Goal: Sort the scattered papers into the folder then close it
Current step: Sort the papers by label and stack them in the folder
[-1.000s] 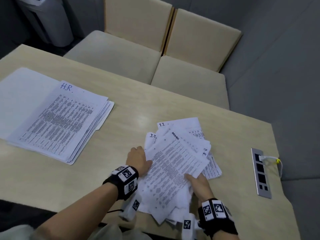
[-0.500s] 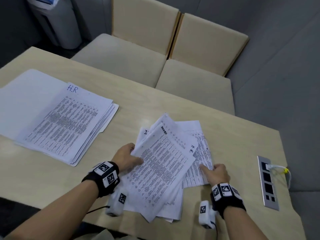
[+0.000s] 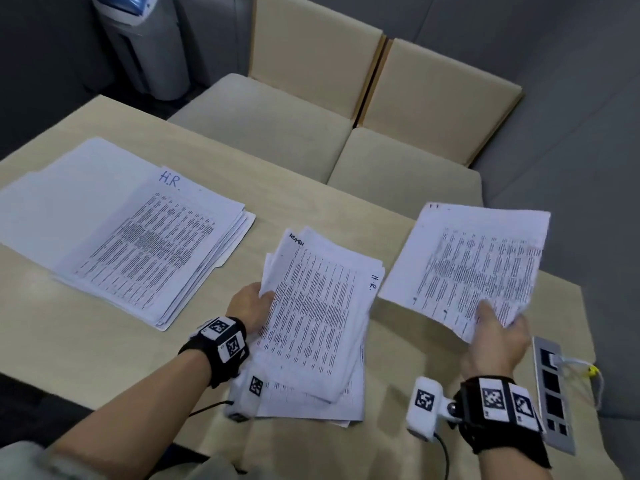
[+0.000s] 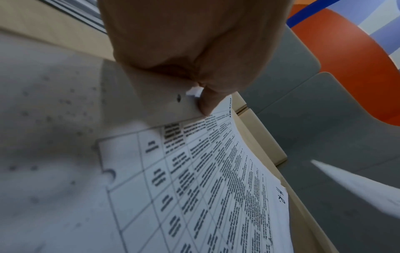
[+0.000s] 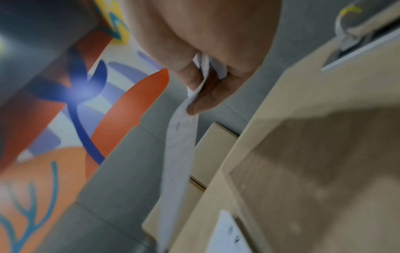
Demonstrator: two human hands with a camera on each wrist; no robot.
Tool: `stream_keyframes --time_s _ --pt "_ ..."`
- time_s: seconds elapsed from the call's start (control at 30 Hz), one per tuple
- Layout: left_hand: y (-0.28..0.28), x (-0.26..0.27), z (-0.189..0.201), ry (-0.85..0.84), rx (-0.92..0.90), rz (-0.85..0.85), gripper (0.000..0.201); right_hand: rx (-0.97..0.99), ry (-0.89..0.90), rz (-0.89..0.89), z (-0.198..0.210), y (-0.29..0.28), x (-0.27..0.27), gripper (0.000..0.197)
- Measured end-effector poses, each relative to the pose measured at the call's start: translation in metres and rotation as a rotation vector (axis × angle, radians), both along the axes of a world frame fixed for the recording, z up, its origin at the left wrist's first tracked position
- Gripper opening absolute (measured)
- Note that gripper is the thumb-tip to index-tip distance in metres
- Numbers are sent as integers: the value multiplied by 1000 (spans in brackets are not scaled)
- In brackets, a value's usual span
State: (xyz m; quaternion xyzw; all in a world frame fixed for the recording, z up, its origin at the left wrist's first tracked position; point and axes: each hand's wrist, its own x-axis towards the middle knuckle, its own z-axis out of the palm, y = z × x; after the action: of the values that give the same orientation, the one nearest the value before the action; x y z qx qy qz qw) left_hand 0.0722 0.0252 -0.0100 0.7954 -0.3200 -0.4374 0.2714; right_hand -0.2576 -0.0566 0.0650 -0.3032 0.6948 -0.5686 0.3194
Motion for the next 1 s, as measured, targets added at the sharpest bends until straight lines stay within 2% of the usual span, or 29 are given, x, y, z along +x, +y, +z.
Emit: stream_keyframes --time_s 0.07,0.1,0.2,0.27,0.37,0.43,0.5,0.6,0.63,0.73,0.77,0.8,0.87,1.0 --pt "1 -5 2 138 -15 64 40 49 -108 86 -6 4 9 28" --pt "1 -7 3 210 -14 87 45 114 -97 147 -14 7 14 24" --pt "0 -11 1 417 -26 165 62 360 69 331 -44 26 33 13" --pt "-2 -12 5 476 -9 181 77 468 118 386 -61 43 48 16" --pt "-3 -20 13 447 -63 151 63 612 158 480 -84 63 66 11" --pt "-2 -29 12 501 -116 132 54 659 219 584 -96 70 70 33" --pt "-1 -35 12 482 -152 97 40 677 270 655 -97 70 72 52" --pt "-2 -36 24 488 -231 72 37 672 290 575 -75 59 66 77" --pt "-3 -34 33 541 -256 36 34 649 214 551 -66 53 62 88" --pt "-10 -27 69 704 -319 -102 30 500 -170 578 -42 34 52 128" --pt "-13 -22 80 711 -339 -151 28 447 -238 600 -34 28 51 132" --pt "-17 -19 90 697 -362 -198 25 400 -296 631 -22 21 51 124" --pt "-23 -12 106 663 -407 -236 23 296 -374 708 -5 8 52 94" --pt "-30 -7 118 511 -570 -124 21 66 -433 757 25 -5 67 61"
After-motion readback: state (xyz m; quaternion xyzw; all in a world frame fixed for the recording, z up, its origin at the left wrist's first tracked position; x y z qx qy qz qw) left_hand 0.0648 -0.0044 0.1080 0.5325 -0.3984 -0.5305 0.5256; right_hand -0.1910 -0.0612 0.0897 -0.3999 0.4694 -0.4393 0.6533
